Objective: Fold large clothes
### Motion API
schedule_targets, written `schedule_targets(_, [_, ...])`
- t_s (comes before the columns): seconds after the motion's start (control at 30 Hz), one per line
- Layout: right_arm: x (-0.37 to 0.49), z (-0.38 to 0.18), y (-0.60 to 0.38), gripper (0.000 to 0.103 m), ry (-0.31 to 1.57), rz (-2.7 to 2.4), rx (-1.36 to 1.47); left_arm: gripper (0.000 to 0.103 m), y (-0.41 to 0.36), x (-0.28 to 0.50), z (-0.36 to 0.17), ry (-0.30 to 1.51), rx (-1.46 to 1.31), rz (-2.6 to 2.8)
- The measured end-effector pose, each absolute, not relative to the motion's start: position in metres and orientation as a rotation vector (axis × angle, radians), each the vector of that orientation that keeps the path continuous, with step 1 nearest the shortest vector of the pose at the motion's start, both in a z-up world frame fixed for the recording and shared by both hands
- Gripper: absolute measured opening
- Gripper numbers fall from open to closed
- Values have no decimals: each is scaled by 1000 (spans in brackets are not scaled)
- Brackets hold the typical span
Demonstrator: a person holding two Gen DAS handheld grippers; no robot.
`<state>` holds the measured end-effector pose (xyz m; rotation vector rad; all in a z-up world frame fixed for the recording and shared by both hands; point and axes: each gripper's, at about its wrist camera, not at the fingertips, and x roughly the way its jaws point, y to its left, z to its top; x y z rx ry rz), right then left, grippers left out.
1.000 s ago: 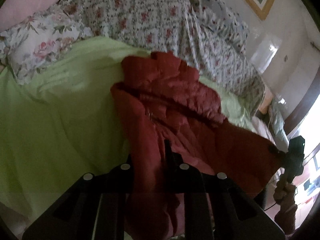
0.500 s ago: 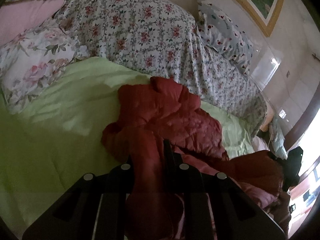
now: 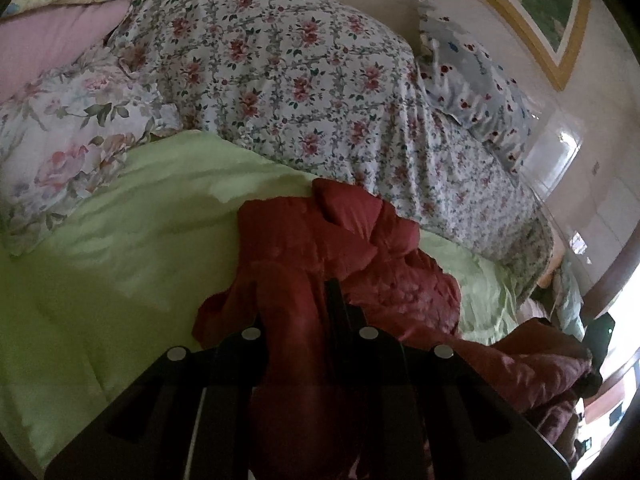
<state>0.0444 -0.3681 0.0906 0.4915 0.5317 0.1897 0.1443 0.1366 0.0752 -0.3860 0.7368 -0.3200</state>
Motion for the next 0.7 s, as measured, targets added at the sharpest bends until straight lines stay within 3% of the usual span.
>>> schedule_targets(0.7, [158, 58, -388, 21, 584, 83, 543, 14, 109, 260, 29, 806, -430, -200])
